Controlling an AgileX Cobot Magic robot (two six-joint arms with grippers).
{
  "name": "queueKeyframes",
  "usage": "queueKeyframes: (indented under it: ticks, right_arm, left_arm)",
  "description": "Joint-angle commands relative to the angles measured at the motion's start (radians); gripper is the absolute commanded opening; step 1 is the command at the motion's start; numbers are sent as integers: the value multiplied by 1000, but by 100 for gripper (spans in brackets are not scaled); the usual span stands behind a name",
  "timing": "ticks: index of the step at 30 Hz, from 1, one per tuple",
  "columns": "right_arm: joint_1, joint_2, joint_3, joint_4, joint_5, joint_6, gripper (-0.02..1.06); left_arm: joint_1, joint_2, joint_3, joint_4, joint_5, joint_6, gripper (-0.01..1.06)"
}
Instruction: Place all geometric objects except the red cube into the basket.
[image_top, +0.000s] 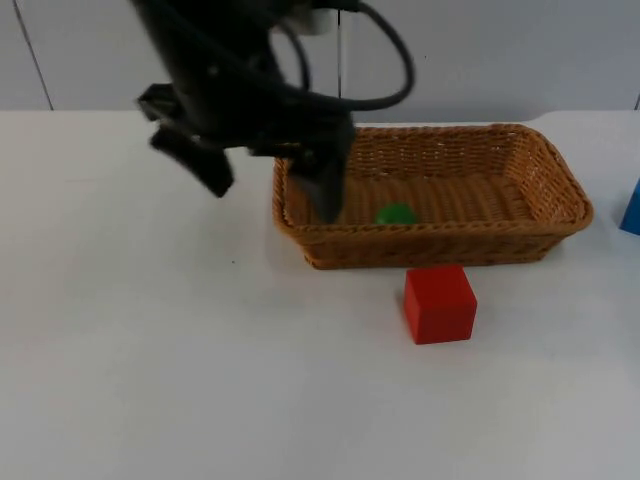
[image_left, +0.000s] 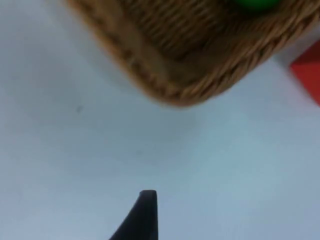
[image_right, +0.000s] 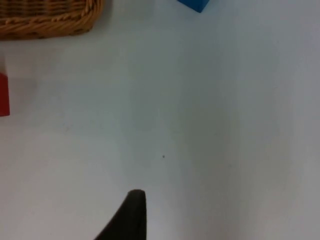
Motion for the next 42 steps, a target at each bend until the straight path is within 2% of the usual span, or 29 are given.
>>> queueKeyframes:
  ticks: [1, 5, 6, 11, 12, 15, 17, 25, 34, 39, 42]
  right_arm:
    - [-5, -1, -7, 5, -5, 5, 105]
    - [-5, -1, -7, 0, -4, 5, 105]
    - [-5, -1, -7, 0, -4, 5, 105]
    - [-5, -1, -7, 0, -2, 5, 105]
    - [-5, -1, -7, 0, -2, 5, 105]
    - [-5, -1, -7, 0, -2, 5, 105]
    - [-5, -1, -7, 0, -2, 5, 105]
    - [-5, -1, -7, 11, -1, 5, 105]
    - [-5, -1, -7, 13, -1, 5, 105]
    - [-5, -1, -7, 7, 5, 0, 105]
    - [-5, -1, -7, 0, 12, -47, 105]
  left_arm:
    - [39, -76, 90, -17, -44, -7, 97]
    - [129, -180, 242, -15, -66, -7, 97]
    - [129, -180, 242, -15, -66, -7, 97]
    - [262, -308, 399, -29, -91, -7, 97]
    - [262, -308, 399, -29, -91, -7, 97]
    - [332, -393, 484, -36, -89, -7, 97]
    - [363, -463, 557, -44, -120, -7, 97]
    - [434, -661, 725, -39, -157, -15, 97]
    - [467, -809, 788, -19, -161, -25, 97]
    - [467, -826, 796, -6, -159, -25, 97]
    - [467, -826, 796, -6, -161, -25, 97]
